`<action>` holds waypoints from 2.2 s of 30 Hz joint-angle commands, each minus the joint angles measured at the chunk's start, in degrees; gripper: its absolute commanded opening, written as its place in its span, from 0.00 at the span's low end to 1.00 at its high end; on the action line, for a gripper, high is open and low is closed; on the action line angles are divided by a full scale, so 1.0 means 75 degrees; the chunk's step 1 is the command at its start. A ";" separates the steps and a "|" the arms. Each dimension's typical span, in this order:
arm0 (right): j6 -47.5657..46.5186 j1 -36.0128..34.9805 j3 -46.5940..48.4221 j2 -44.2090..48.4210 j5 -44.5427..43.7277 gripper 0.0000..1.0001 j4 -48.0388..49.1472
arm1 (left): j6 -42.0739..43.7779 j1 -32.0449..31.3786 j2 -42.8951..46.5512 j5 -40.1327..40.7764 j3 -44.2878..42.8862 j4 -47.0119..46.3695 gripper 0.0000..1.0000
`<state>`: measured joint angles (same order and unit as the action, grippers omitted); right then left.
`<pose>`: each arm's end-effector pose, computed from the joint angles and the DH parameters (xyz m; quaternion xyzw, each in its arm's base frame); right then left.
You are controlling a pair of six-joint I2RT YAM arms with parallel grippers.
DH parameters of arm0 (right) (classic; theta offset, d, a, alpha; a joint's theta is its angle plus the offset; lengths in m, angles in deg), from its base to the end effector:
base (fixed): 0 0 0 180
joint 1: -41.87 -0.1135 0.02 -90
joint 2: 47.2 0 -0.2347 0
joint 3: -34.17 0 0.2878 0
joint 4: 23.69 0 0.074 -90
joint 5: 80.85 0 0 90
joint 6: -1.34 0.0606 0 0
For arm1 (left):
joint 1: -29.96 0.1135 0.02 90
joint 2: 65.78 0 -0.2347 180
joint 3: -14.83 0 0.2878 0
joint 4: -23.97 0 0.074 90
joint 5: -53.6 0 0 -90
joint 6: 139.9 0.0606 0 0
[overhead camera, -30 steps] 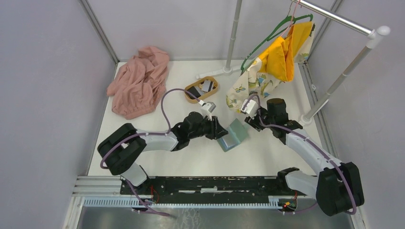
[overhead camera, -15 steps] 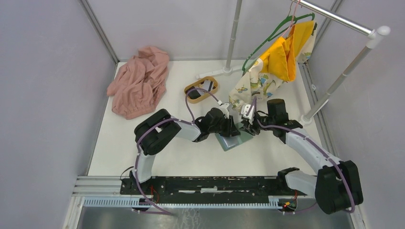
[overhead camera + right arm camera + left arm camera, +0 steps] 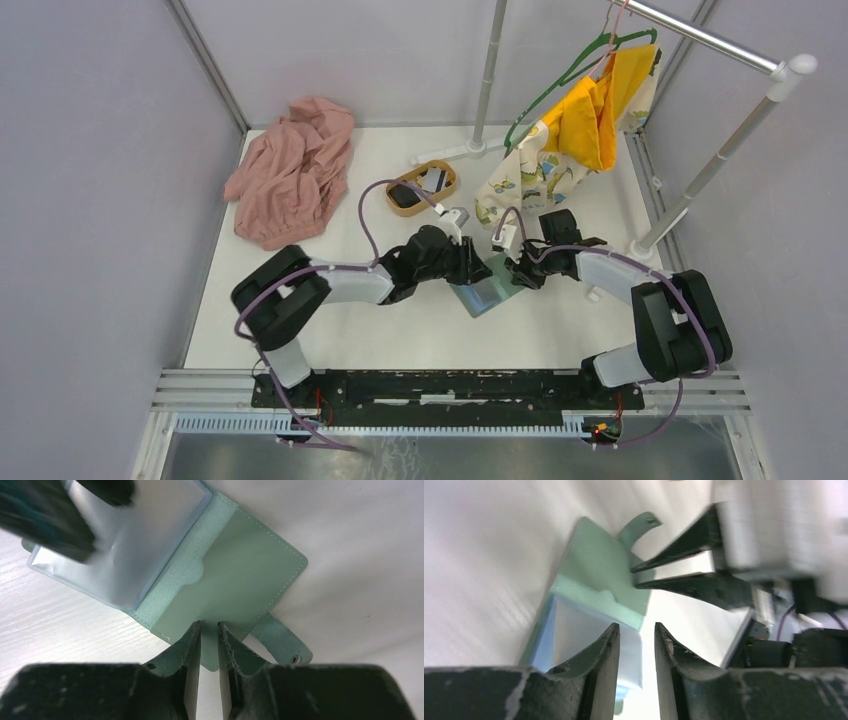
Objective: Put the credit cards into the card holder
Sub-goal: Open the card holder at the center of the board.
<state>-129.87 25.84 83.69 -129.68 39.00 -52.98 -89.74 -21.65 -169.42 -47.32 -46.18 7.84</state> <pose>0.2701 0.1090 0.0776 -0.5035 0.7939 0.1935 0.2806 0.2435 -0.3258 0.0871 0.1366 0.8369 -0.4315 0.3078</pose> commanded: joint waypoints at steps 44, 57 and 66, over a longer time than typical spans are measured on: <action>0.0289 -0.1228 0.0508 -0.0783 0.0721 0.23 -0.0666 | -0.1767 -0.0079 0.2549 0.1210 0.3301 -0.1326 0.76; 0.0327 -0.1326 0.0508 -0.0817 0.0682 0.24 -0.0641 | -0.1615 -0.0073 0.3465 0.1748 0.3538 -0.0843 0.62; 0.0338 -0.1349 0.0508 -0.0828 0.0663 0.23 -0.0623 | -0.1660 -0.0072 0.3364 0.1767 0.3480 -0.0734 0.63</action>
<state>-128.37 16.49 87.45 -134.37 43.61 -55.93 -101.04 -21.94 -144.74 -35.39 -19.27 3.41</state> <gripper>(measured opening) 0.234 0.623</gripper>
